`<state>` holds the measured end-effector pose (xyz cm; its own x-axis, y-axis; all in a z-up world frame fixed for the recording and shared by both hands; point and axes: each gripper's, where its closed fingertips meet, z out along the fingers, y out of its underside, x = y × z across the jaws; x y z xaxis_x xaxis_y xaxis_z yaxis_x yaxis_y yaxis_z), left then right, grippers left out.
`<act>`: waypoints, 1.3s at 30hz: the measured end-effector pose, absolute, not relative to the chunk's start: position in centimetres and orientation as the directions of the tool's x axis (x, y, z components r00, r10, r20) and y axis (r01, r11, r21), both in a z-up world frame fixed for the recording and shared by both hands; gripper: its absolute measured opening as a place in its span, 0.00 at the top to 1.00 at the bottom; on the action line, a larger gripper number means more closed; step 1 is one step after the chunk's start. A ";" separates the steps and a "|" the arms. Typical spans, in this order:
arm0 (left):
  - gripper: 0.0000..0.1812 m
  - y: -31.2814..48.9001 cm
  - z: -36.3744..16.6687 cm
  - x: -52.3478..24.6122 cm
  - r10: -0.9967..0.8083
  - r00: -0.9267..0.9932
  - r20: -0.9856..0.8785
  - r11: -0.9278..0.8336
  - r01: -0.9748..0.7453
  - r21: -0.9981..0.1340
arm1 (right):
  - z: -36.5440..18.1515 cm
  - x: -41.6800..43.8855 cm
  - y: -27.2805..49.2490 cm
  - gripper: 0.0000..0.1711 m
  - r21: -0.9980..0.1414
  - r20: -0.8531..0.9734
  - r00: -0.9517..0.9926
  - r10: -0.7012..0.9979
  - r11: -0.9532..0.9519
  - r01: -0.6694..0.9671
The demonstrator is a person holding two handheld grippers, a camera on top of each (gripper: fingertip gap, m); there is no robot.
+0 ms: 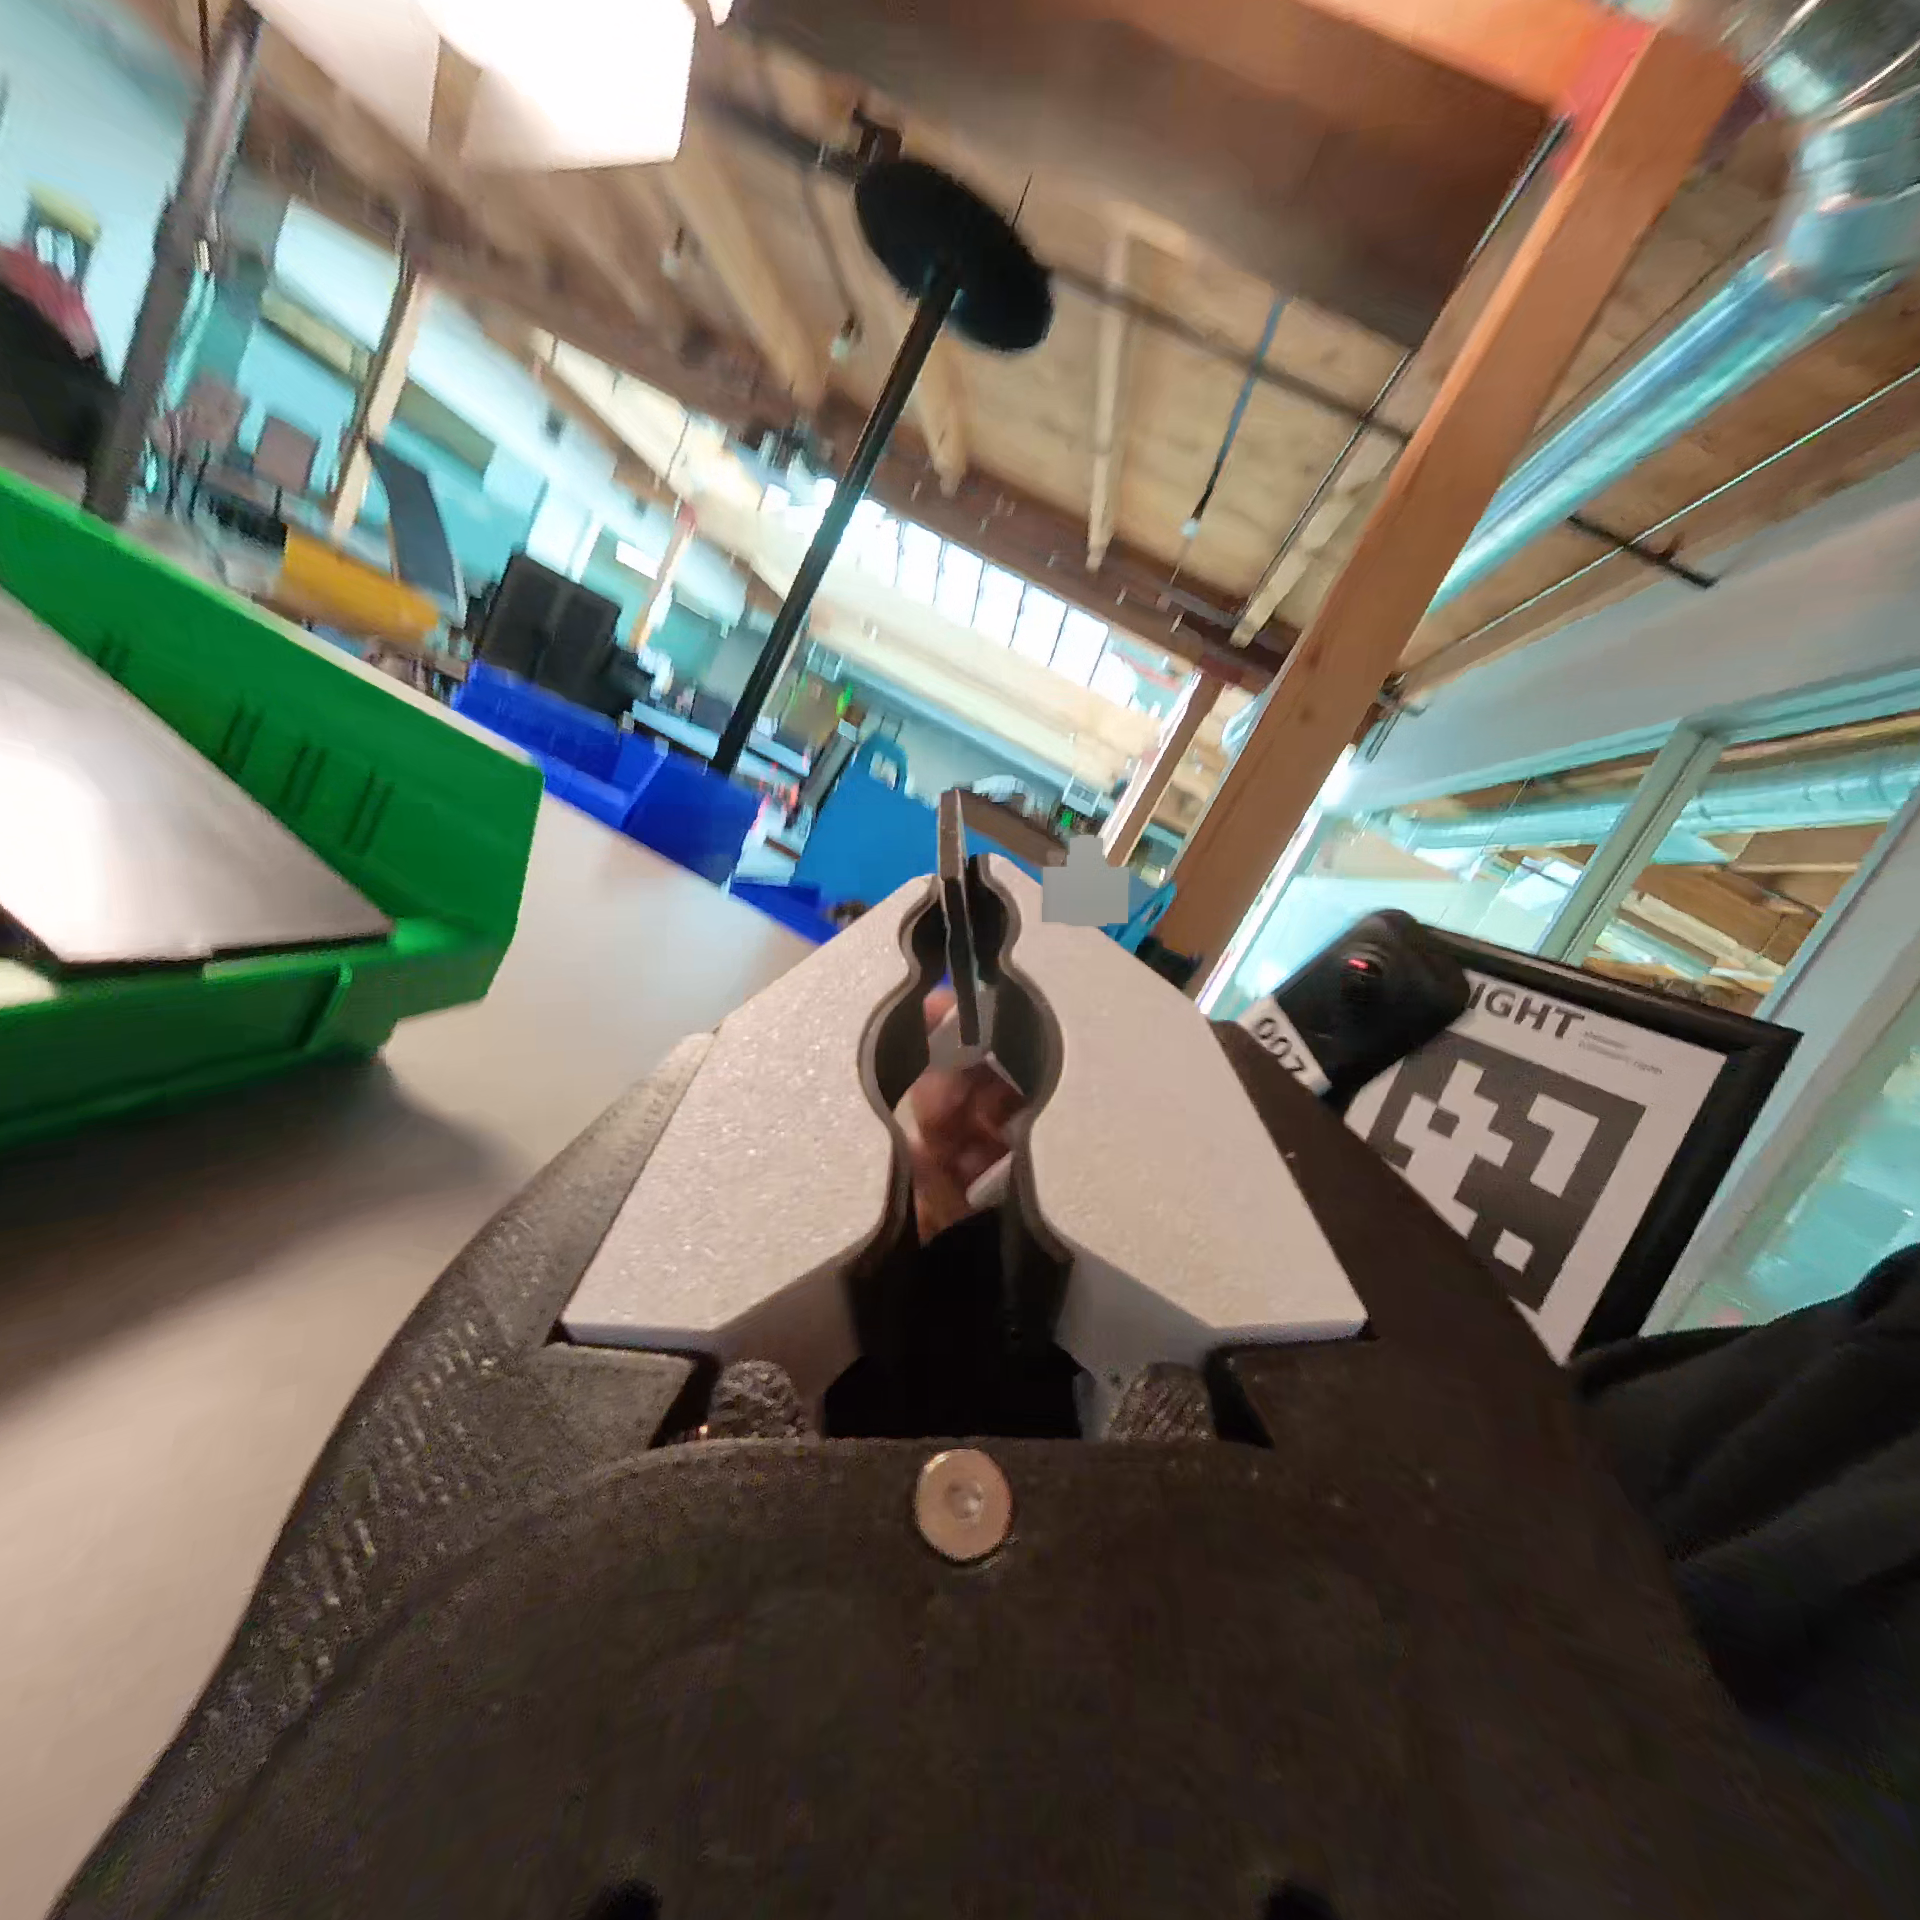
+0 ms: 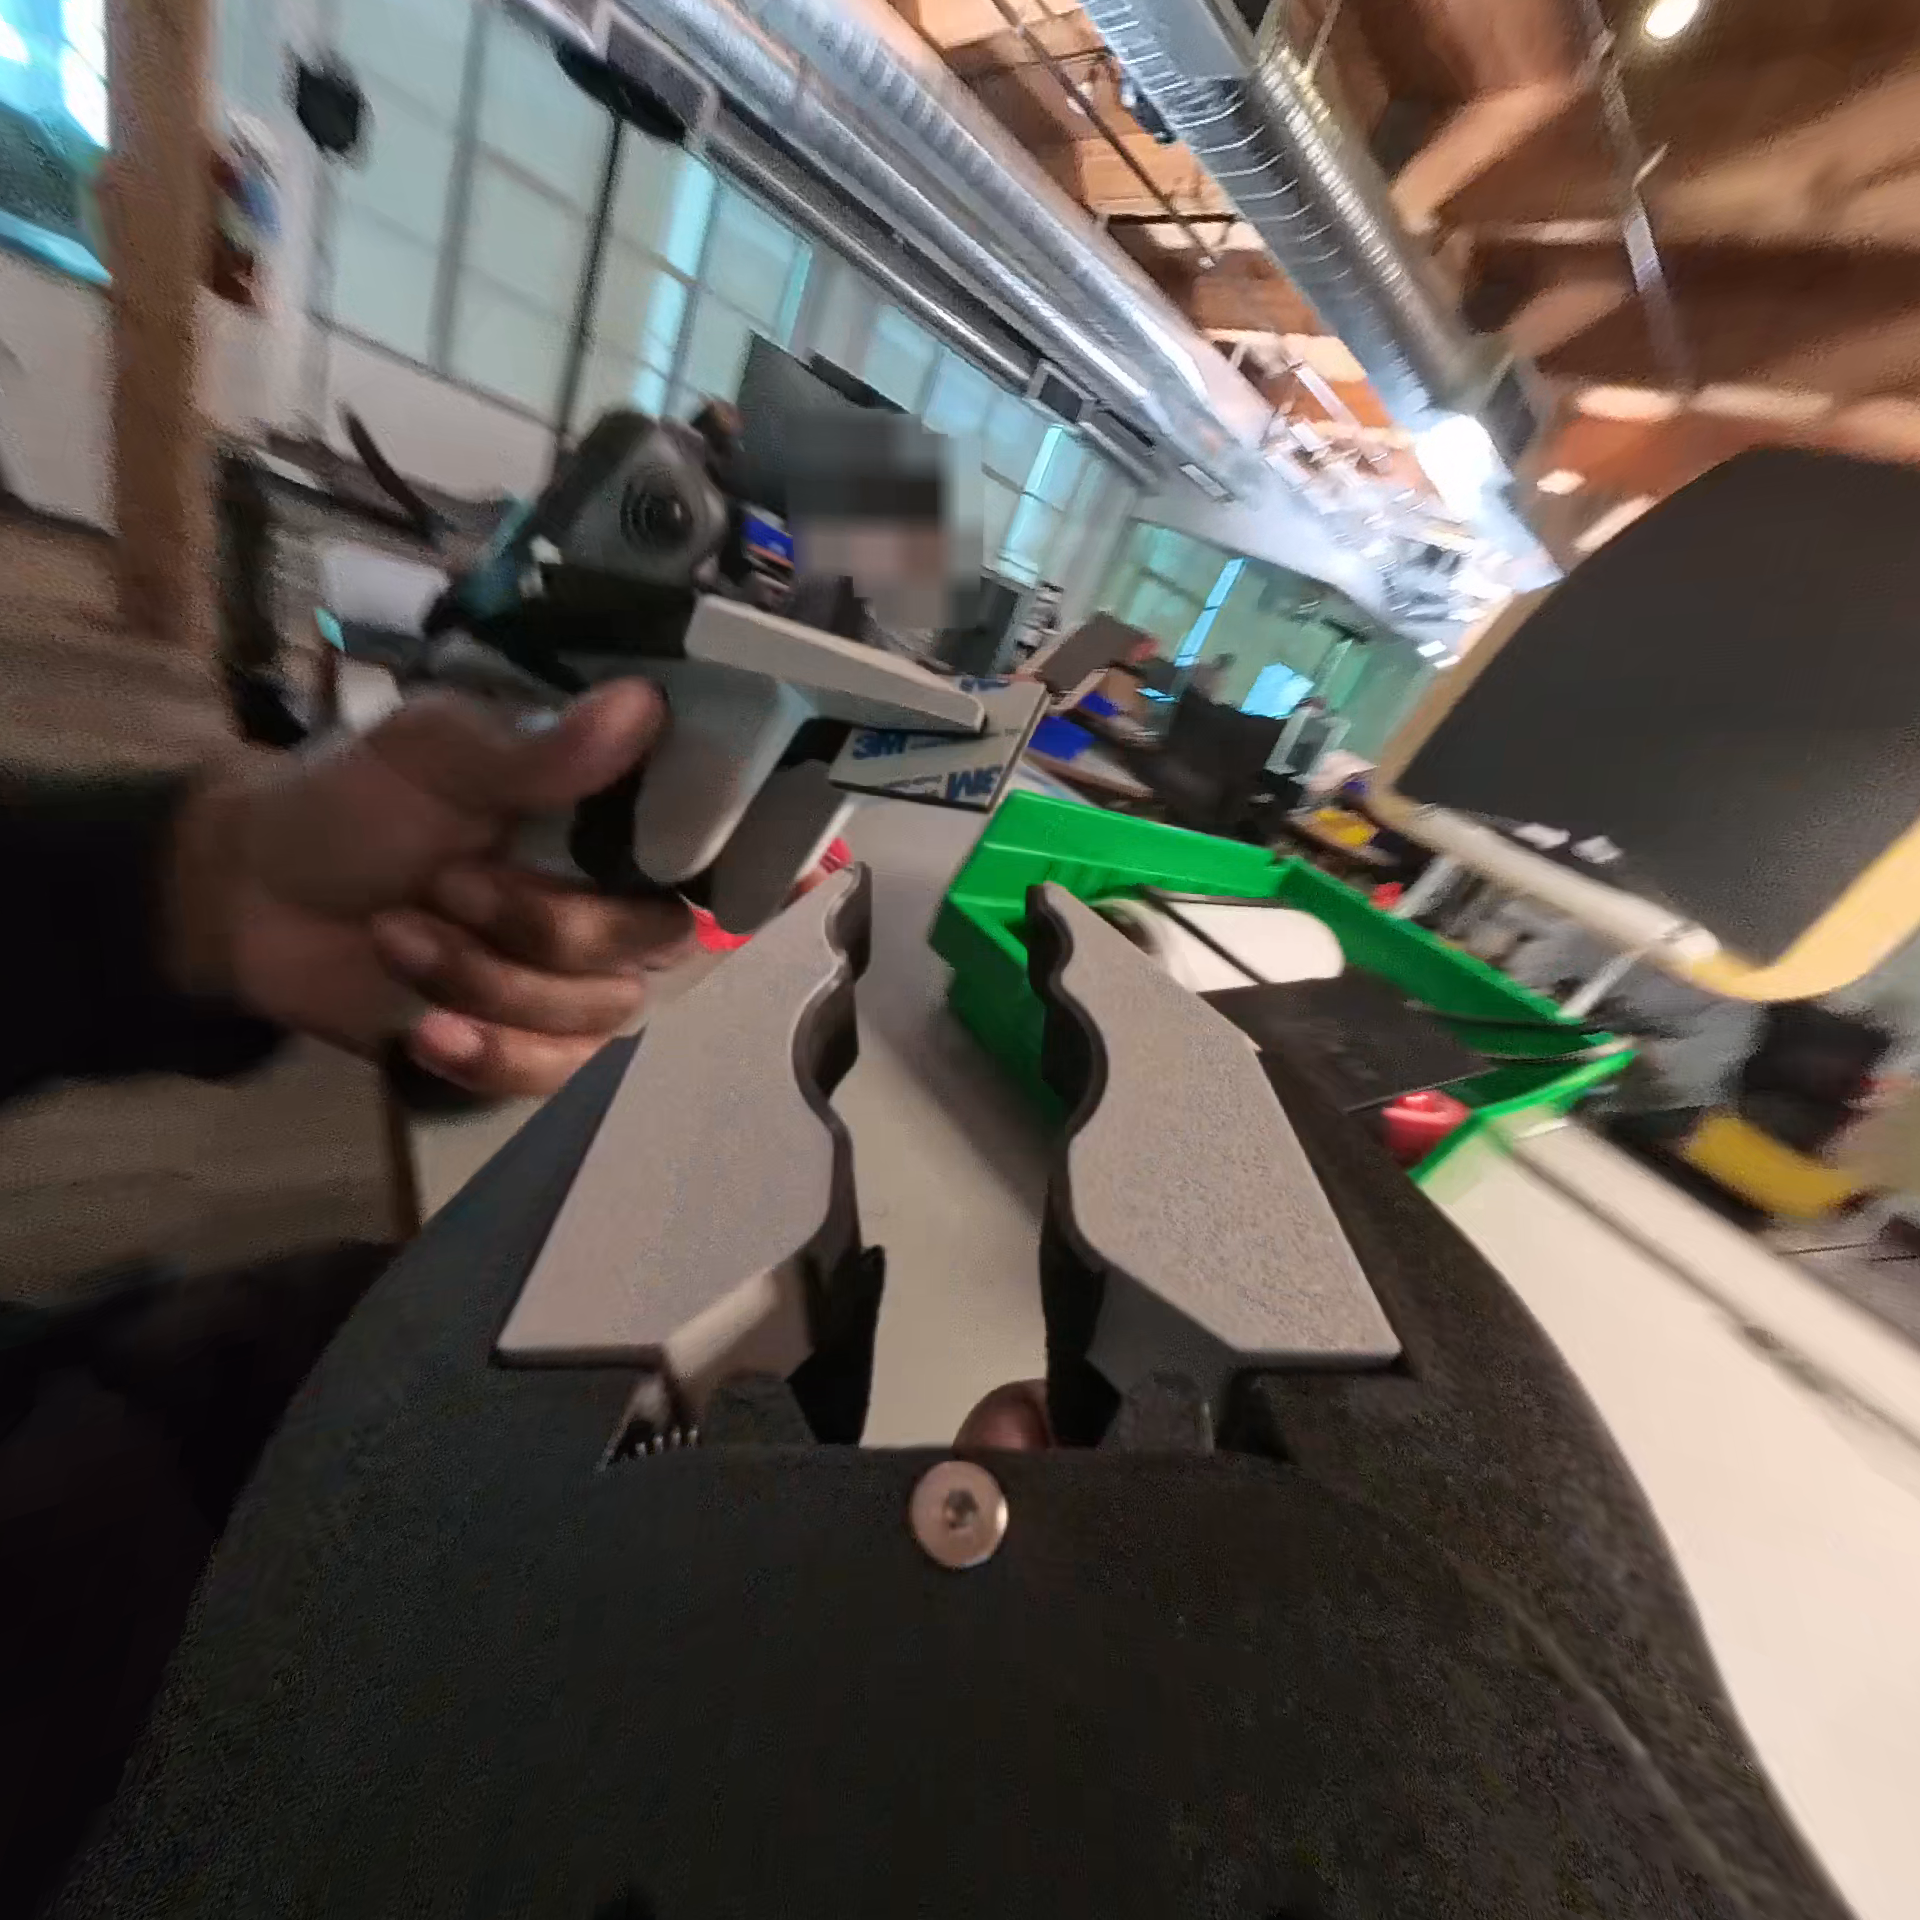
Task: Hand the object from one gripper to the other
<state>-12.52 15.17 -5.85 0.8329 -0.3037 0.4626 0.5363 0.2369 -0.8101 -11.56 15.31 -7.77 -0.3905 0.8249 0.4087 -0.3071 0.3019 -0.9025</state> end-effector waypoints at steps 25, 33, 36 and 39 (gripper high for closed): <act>0.82 15.0 -5.4 -12.4 -0.271 0.867 0.418 0.296 0.488 -0.821 | -4.2 -11.3 15.5 0.97 -0.902 -0.205 -0.654 0.728 -0.400 -0.162; 0.76 14.9 -5.3 -11.9 -0.296 0.868 0.398 0.294 0.479 -0.827 | -4.6 -9.9 17.1 0.97 -0.930 0.169 -0.510 0.843 -0.035 -0.367; 0.76 15.1 -5.6 -12.2 -0.286 0.857 0.429 0.272 0.502 -0.821 | -5.1 -9.8 17.6 0.97 -0.895 0.328 -0.413 0.849 0.140 -0.423; 0.76 16.2 -6.8 -13.0 -0.261 0.770 0.583 0.172 0.631 -0.757 | -5.5 -9.1 16.6 0.97 -0.858 0.423 -0.418 0.804 0.207 -0.471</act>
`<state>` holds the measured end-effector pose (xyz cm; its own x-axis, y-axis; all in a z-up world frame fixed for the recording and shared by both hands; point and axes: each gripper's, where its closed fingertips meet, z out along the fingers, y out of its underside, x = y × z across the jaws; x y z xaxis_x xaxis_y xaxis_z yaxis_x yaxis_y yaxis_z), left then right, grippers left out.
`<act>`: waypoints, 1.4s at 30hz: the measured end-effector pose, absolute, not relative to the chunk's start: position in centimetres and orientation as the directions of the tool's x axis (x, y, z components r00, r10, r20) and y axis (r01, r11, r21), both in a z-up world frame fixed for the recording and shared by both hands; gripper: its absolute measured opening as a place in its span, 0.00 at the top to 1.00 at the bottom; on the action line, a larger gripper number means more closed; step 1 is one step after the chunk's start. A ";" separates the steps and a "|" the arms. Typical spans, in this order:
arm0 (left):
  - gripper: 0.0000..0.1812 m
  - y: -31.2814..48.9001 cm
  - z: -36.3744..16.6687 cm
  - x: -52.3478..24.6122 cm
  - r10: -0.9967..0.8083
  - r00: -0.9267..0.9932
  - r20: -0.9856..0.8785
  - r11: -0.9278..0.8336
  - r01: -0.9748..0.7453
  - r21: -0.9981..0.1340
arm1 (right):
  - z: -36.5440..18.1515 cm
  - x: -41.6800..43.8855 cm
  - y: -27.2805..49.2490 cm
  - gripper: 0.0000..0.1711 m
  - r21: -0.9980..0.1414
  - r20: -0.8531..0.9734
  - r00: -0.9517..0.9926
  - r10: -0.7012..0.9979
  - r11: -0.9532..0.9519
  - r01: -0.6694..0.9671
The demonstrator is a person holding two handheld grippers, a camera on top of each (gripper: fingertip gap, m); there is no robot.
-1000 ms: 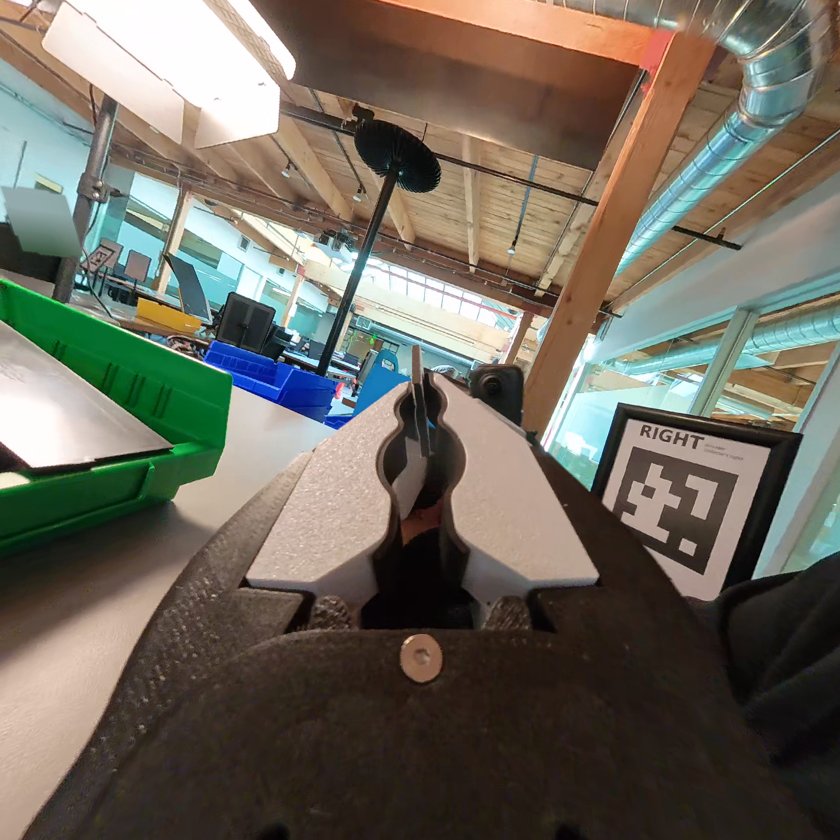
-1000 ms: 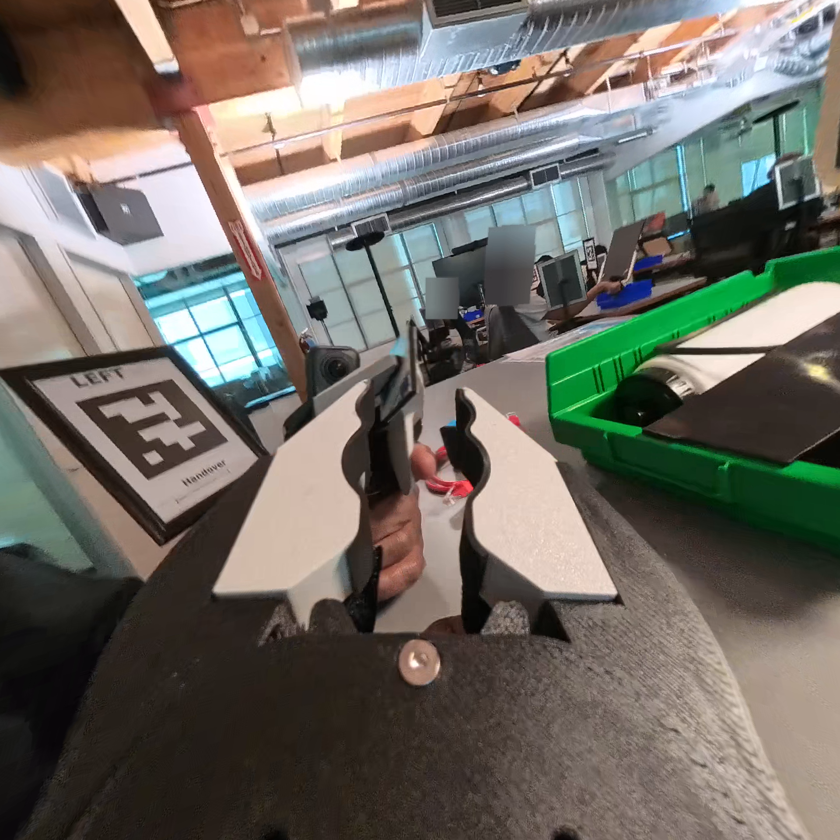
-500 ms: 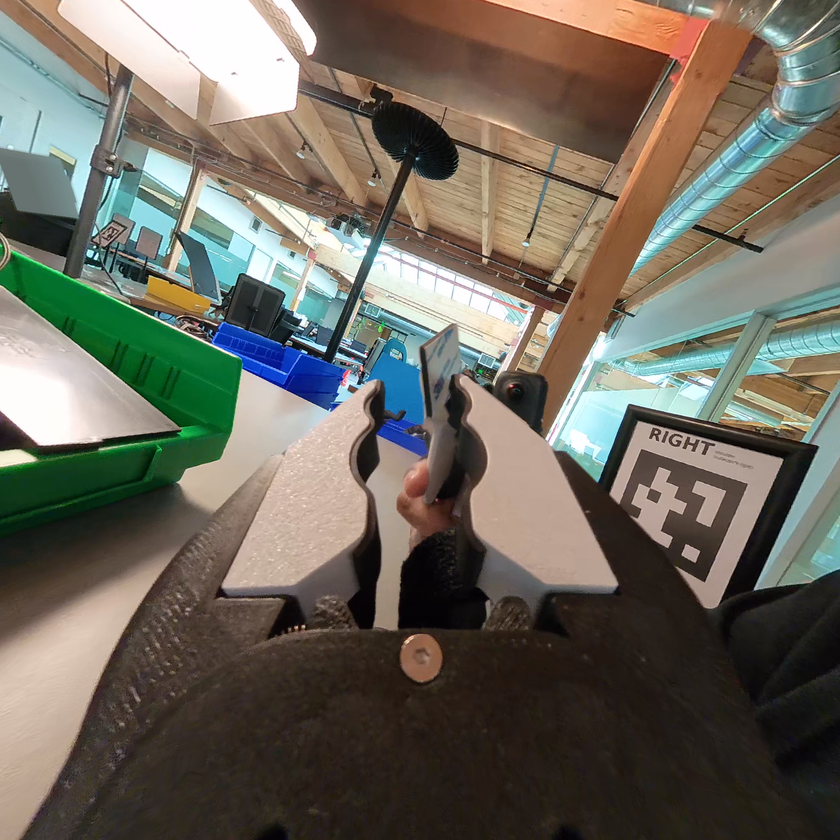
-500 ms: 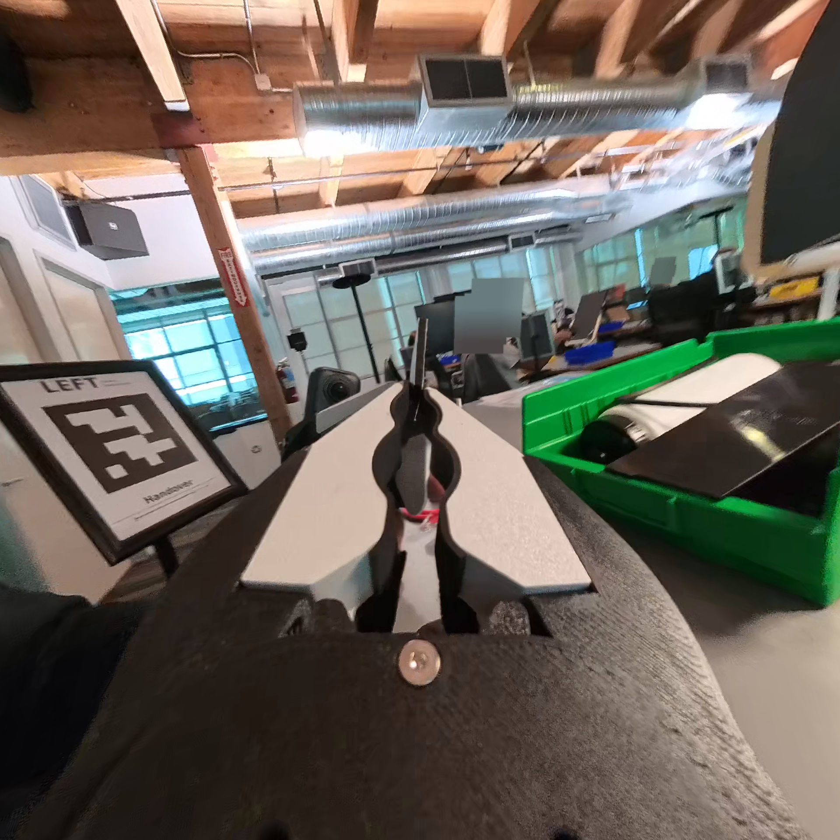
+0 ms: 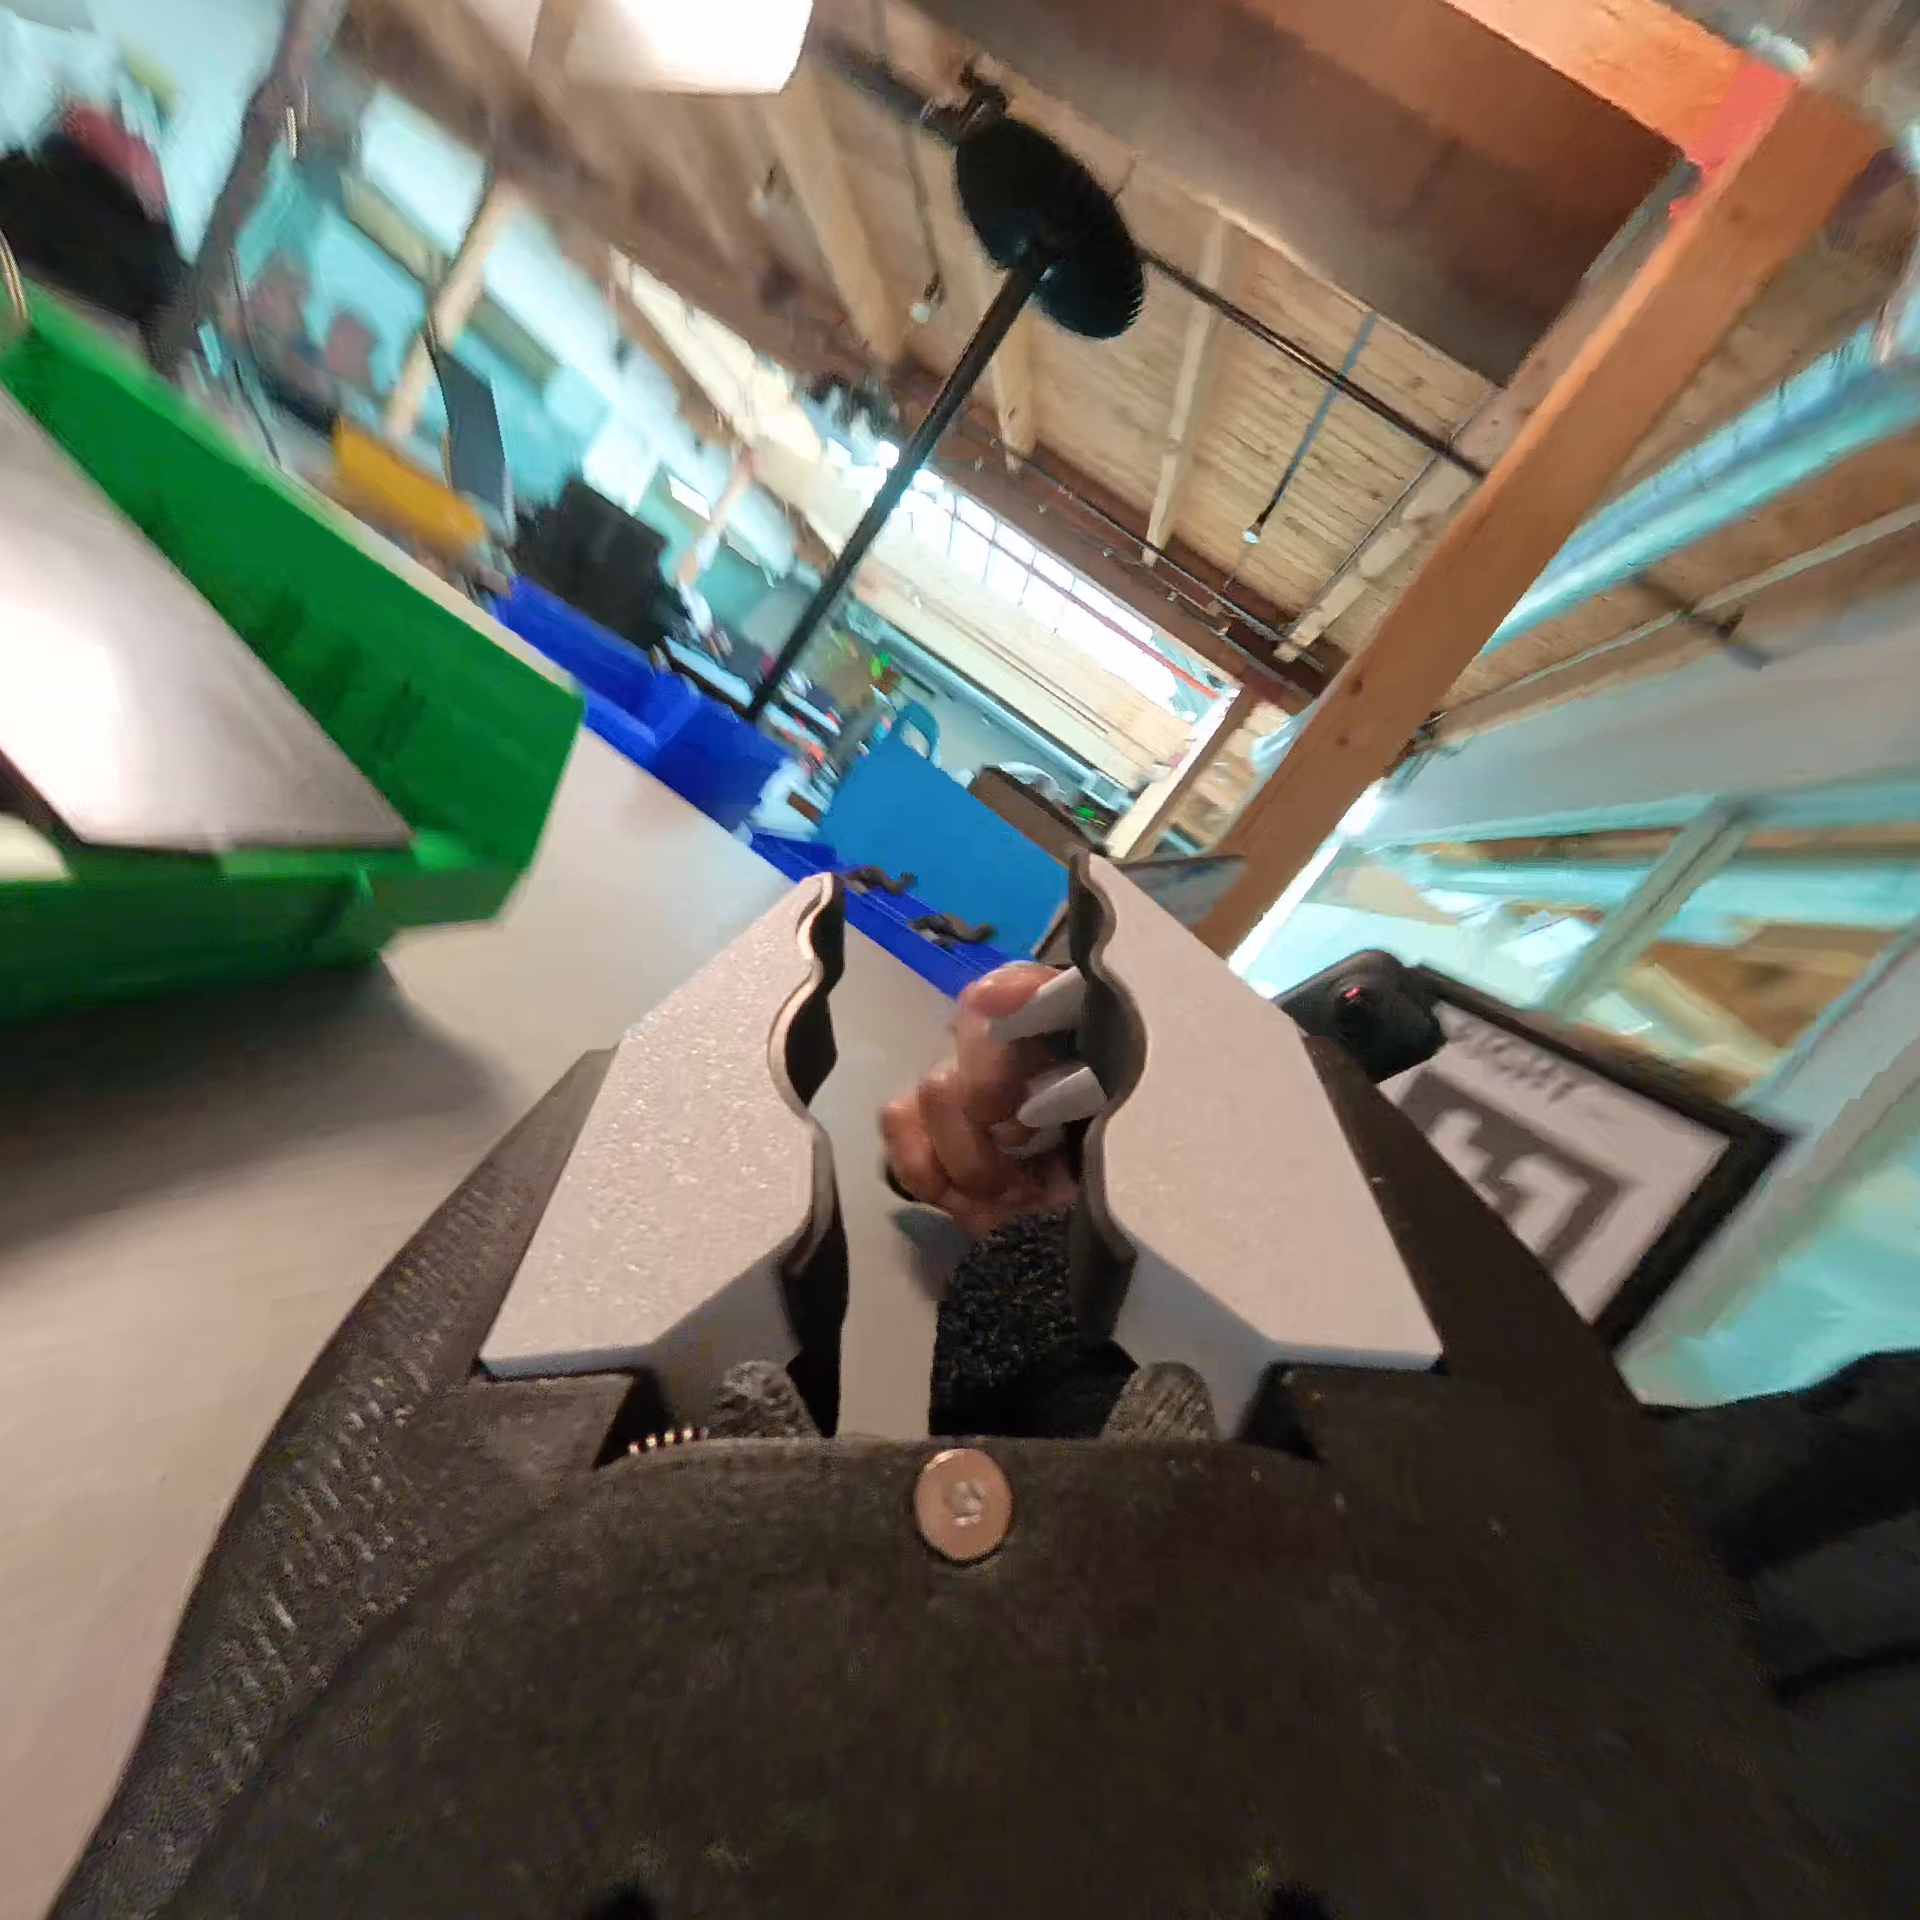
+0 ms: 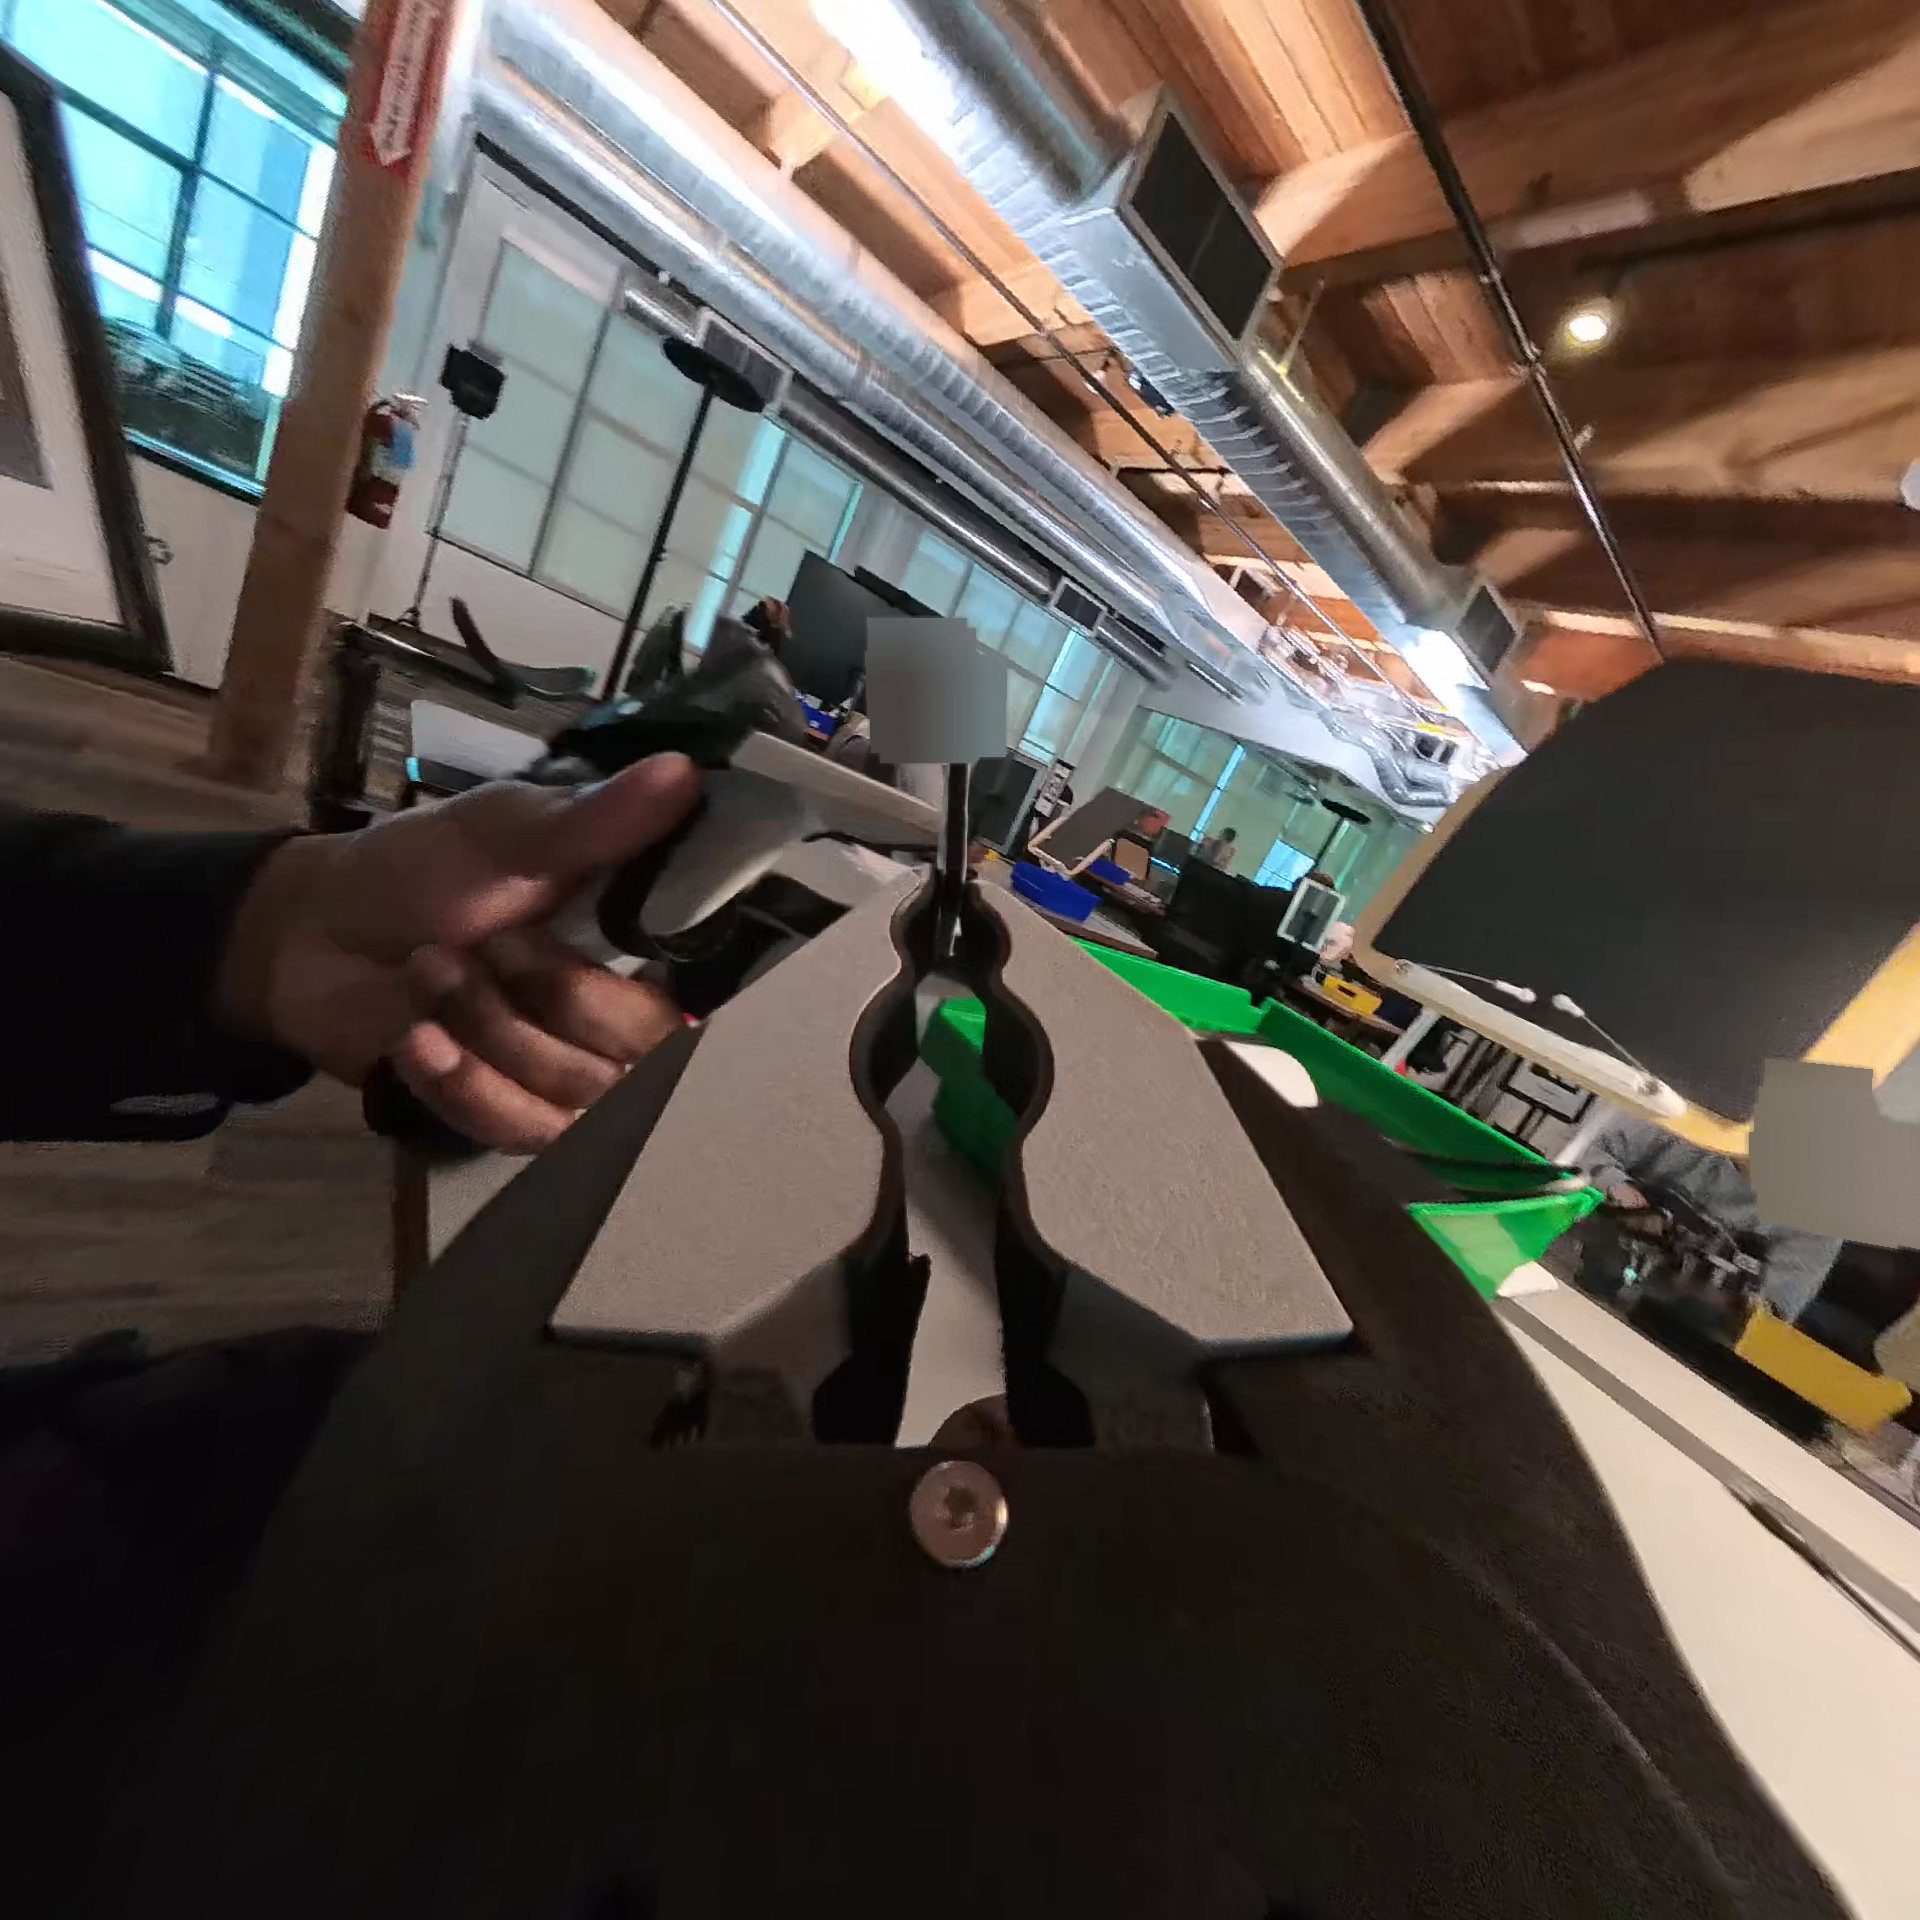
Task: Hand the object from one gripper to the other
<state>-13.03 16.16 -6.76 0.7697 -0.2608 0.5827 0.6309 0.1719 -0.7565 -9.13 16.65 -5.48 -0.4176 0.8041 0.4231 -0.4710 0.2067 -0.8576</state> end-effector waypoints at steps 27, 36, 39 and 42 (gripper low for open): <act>0.97 16.8 -10.0 -11.4 -0.190 0.496 0.847 -0.079 0.853 -0.516 | -10.2 -11.3 16.9 0.91 -0.411 0.898 -0.017 0.440 0.824 -0.389; 0.97 14.8 -4.8 -12.7 -0.305 0.688 0.658 0.330 0.725 -0.605 | -7.0 -9.9 14.4 0.79 -0.953 0.264 -0.532 0.804 0.131 -0.275; 0.97 13.8 -3.8 -12.6 -0.329 0.719 0.613 0.449 0.690 -0.568 | -5.7 -10.0 14.0 0.78 -0.980 -0.006 -0.620 0.785 -0.129 -0.154; 0.98 13.5 -3.5 -12.0 -0.315 0.756 0.574 0.504 0.645 -0.574 | -5.3 -10.1 13.3 0.78 -0.959 -0.169 -0.659 0.733 -0.277 -0.062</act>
